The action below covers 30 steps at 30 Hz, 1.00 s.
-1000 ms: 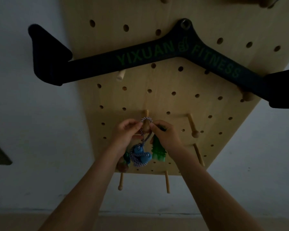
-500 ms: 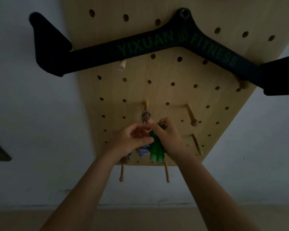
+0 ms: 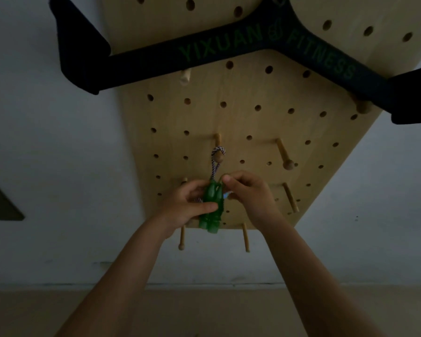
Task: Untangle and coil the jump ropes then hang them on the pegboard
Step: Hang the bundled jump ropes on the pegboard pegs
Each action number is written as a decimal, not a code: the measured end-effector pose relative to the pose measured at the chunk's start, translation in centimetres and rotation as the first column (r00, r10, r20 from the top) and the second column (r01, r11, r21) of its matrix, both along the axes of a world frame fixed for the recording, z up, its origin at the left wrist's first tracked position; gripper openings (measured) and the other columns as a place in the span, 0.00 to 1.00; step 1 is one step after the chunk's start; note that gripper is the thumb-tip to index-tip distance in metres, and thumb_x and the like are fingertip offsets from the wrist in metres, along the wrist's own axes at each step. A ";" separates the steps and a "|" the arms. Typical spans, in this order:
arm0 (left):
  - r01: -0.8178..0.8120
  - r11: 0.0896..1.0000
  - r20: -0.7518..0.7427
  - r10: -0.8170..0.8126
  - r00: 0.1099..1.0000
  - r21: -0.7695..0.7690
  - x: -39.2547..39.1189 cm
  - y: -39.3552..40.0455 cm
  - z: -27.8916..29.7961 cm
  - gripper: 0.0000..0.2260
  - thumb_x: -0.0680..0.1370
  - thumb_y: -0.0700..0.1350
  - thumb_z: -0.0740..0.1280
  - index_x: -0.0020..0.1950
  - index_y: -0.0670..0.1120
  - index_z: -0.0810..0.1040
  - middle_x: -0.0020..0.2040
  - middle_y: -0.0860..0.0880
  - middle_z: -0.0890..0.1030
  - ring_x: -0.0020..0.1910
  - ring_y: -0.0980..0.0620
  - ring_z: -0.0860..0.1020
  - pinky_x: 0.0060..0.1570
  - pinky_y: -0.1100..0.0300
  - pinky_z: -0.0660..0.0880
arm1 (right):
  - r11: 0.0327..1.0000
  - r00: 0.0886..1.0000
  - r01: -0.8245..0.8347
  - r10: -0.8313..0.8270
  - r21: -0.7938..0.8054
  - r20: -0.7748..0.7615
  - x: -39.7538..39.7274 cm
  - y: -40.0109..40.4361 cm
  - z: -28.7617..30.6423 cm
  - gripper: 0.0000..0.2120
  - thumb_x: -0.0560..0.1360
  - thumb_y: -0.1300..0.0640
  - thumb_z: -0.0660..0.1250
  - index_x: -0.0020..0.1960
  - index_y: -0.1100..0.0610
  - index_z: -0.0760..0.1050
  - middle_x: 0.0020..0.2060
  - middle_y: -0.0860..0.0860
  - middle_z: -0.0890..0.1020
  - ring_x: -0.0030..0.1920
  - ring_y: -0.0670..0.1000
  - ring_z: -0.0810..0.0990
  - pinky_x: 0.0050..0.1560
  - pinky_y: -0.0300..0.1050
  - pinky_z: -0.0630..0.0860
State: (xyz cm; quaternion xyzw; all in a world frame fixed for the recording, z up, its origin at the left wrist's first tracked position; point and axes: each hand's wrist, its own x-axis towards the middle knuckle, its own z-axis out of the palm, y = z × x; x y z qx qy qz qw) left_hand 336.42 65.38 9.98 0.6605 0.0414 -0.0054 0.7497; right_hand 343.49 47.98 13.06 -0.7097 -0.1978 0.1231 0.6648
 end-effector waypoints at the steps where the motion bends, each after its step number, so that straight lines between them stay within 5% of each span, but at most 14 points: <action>1: 0.041 0.999 -0.007 -0.041 0.999 0.007 0.0 0.2 0.1 0.25 0.66 0.45 0.79 0.60 0.58 0.79 0.59 0.51 0.84 0.56 0.51 0.84 0.42 0.60 0.81 | 1.000 1.000 0.021 -0.021 0.011 0.001 0.1 -0.2 0.3 0.15 0.70 0.47 0.73 0.45 0.59 0.82 0.38 0.53 0.84 0.39 0.49 0.82 0.41 0.40 0.79; 7: 0.012 0.996 0.047 -0.016 0.999 0.089 1.5 0.3 1.0 0.19 0.72 0.45 0.78 0.57 0.64 0.81 0.59 0.55 0.84 0.60 0.53 0.81 0.57 0.55 0.80 | 1.000 0.999 0.009 -0.010 0.026 0.039 0.6 0.1 1.2 0.05 0.75 0.57 0.71 0.47 0.59 0.82 0.37 0.54 0.84 0.36 0.49 0.81 0.38 0.39 0.78; 9: -0.080 0.991 0.105 0.069 0.992 0.107 2.0 -0.2 1.8 0.13 0.72 0.51 0.77 0.53 0.65 0.83 0.55 0.58 0.85 0.56 0.57 0.83 0.53 0.61 0.80 | 0.999 0.999 -0.030 0.030 0.014 0.045 0.9 0.5 1.5 0.05 0.76 0.58 0.70 0.48 0.60 0.83 0.40 0.56 0.85 0.39 0.51 0.83 0.43 0.41 0.80; 15: -0.311 0.932 0.206 0.273 0.940 0.187 3.2 -0.5 2.4 0.08 0.73 0.46 0.77 0.38 0.59 0.85 0.40 0.59 0.85 0.39 0.65 0.82 0.35 0.74 0.73 | 0.996 0.997 -0.082 0.082 0.022 0.014 1.9 0.6 1.6 0.05 0.77 0.64 0.68 0.47 0.58 0.82 0.39 0.54 0.85 0.42 0.52 0.84 0.49 0.45 0.81; 20: -0.374 0.911 0.224 0.333 0.916 0.175 3.9 -1.0 2.7 0.12 0.75 0.47 0.75 0.38 0.65 0.83 0.39 0.62 0.84 0.40 0.65 0.82 0.32 0.73 0.74 | 0.996 0.989 0.087 -0.084 -0.018 0.126 2.8 1.3 1.5 0.05 0.75 0.63 0.71 0.43 0.56 0.82 0.35 0.52 0.85 0.36 0.50 0.84 0.42 0.45 0.82; 24: -0.430 0.897 0.182 0.409 0.894 0.099 5.1 -1.3 2.5 0.09 0.76 0.48 0.74 0.38 0.60 0.83 0.39 0.61 0.84 0.40 0.63 0.82 0.33 0.69 0.76 | 0.981 0.969 0.189 -0.181 -0.033 0.166 3.5 2.3 1.1 0.04 0.75 0.61 0.71 0.43 0.55 0.82 0.34 0.51 0.85 0.36 0.51 0.84 0.44 0.51 0.83; 30: -0.458 0.889 0.149 0.452 0.879 0.007 5.9 -1.5 1.7 0.09 0.76 0.47 0.75 0.38 0.60 0.82 0.40 0.57 0.85 0.41 0.59 0.83 0.33 0.66 0.78 | 0.975 0.965 0.222 -0.221 0.014 0.142 4.1 2.7 0.6 0.02 0.75 0.60 0.73 0.43 0.56 0.81 0.34 0.51 0.85 0.35 0.50 0.84 0.39 0.43 0.82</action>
